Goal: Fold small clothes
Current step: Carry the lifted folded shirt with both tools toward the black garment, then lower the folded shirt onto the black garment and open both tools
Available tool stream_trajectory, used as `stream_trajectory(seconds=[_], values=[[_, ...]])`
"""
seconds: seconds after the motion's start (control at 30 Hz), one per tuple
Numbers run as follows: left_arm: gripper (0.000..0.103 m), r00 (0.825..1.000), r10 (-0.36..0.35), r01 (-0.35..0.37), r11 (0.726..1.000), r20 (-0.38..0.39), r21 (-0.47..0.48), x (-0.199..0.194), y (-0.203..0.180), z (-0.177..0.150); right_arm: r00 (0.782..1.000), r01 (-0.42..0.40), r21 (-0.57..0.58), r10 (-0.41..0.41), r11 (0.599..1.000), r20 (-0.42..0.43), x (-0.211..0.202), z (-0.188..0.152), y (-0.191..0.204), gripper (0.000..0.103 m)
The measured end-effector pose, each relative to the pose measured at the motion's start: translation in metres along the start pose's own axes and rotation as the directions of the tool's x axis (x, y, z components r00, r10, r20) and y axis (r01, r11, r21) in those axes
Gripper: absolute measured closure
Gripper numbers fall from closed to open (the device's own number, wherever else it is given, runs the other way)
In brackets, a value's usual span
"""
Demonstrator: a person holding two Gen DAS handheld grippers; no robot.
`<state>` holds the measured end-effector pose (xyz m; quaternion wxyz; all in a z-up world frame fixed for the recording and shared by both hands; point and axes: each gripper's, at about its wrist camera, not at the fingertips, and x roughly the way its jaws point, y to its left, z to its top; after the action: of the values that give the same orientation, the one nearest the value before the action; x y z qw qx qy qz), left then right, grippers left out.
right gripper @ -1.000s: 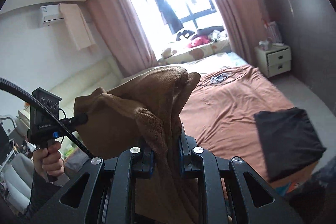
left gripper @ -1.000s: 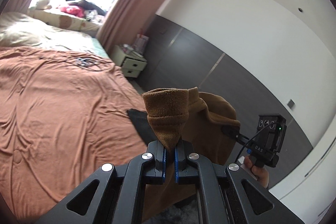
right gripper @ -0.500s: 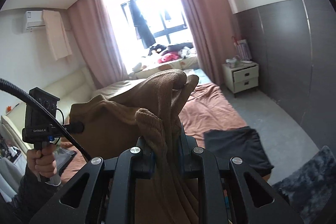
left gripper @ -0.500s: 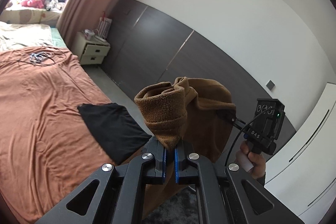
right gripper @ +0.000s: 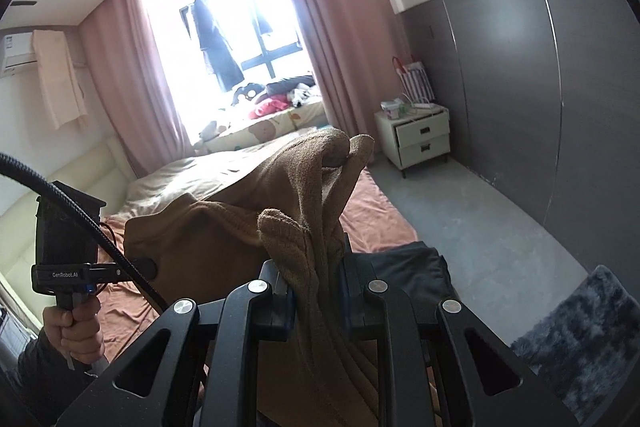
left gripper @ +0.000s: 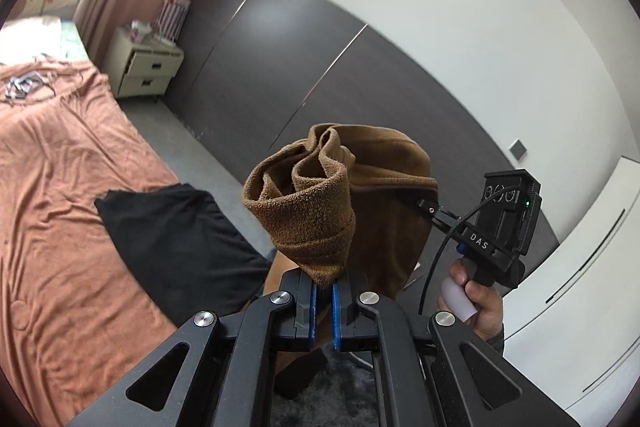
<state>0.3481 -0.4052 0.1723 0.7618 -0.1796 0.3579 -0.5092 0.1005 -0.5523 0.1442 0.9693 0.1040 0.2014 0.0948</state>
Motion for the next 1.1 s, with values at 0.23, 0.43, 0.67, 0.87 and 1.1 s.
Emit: stream_trajectory(seconds=[0.23, 0.43, 0.67, 0.87, 1.1], values=[[0.098, 0.998, 0.003, -0.008, 0.998, -0.065, -0.067, 0.062, 0.057, 0.009, 0.998, 0.04, 0.083, -0.036, 0.996, -0.057, 0.039, -0.008, -0.012, 0.089], [0.098, 0.996, 0.032, -0.041, 0.994, -0.085, -0.103, 0.099, 0.103, 0.023, 0.992, 0.068, 0.111, -0.055, 0.992, -0.117, 0.068, -0.001, -0.007, 0.089], [0.098, 0.994, 0.069, -0.082, 0.984, -0.089, -0.158, 0.126, 0.167, 0.046, 0.98, 0.12, 0.129, -0.096, 0.984, -0.177, 0.086, 0.016, -0.01, 0.089], [0.098, 0.988, 0.096, -0.118, 0.975, -0.119, -0.189, 0.154, 0.221, 0.055, 0.961, 0.159, 0.123, -0.125, 0.98, -0.248, 0.118, 0.023, -0.014, 0.089], [0.098, 0.975, 0.169, -0.198, 0.955, -0.146, -0.221, 0.182, 0.29, 0.046, 0.935, 0.178, 0.124, -0.129, 0.976, -0.329, 0.176, 0.03, -0.021, 0.089]])
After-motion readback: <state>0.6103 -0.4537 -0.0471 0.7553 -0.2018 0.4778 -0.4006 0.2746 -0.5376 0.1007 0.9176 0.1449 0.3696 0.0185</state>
